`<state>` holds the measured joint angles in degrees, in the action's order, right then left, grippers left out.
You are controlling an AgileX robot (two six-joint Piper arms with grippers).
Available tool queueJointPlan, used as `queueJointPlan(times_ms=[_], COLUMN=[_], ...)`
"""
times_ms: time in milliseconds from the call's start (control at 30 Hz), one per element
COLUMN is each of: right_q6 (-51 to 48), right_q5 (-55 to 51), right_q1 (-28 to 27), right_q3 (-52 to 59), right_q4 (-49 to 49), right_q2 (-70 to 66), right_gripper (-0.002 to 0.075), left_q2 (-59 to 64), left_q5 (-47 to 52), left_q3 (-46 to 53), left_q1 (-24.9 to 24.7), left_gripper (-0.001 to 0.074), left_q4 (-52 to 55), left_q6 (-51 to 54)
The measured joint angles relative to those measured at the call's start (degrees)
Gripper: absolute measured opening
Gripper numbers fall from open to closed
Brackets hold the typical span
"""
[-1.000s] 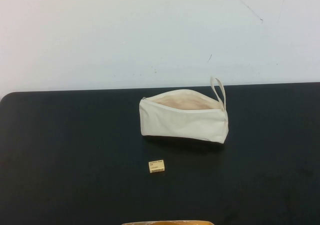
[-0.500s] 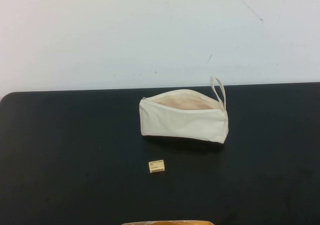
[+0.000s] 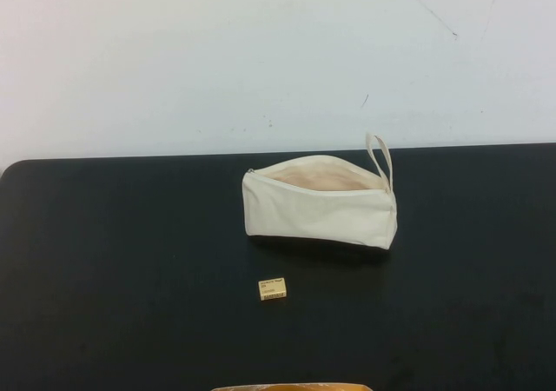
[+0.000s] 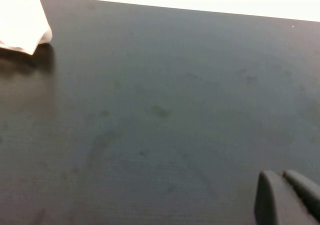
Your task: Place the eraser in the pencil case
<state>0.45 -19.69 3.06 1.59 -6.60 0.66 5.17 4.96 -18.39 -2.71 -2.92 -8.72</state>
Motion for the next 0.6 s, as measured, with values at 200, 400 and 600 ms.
queueJointPlan(times_ms=[200, 400, 600], right_q6=[0.0, 0.0, 0.0], right_q5=[0.0, 0.0, 0.0], right_q1=[0.0, 0.0, 0.0], right_q3=[0.0, 0.0, 0.0], right_q4=[0.0, 0.0, 0.0], right_q2=[0.0, 0.0, 0.0], right_gripper=[-0.0001, -0.0001, -0.0001], left_q2=[14.35, 28.26, 44.2], left_q5=[24.66, 31.52, 37.17], left_q3=[-17.7, -21.36, -23.23], left_q1=[0.0, 0.0, 0.0], left_gripper=[-0.0001, -0.0001, -0.0001], left_q4=[-1.17, -15.23, -36.08], left_q6=[6.11, 31.35, 48.15])
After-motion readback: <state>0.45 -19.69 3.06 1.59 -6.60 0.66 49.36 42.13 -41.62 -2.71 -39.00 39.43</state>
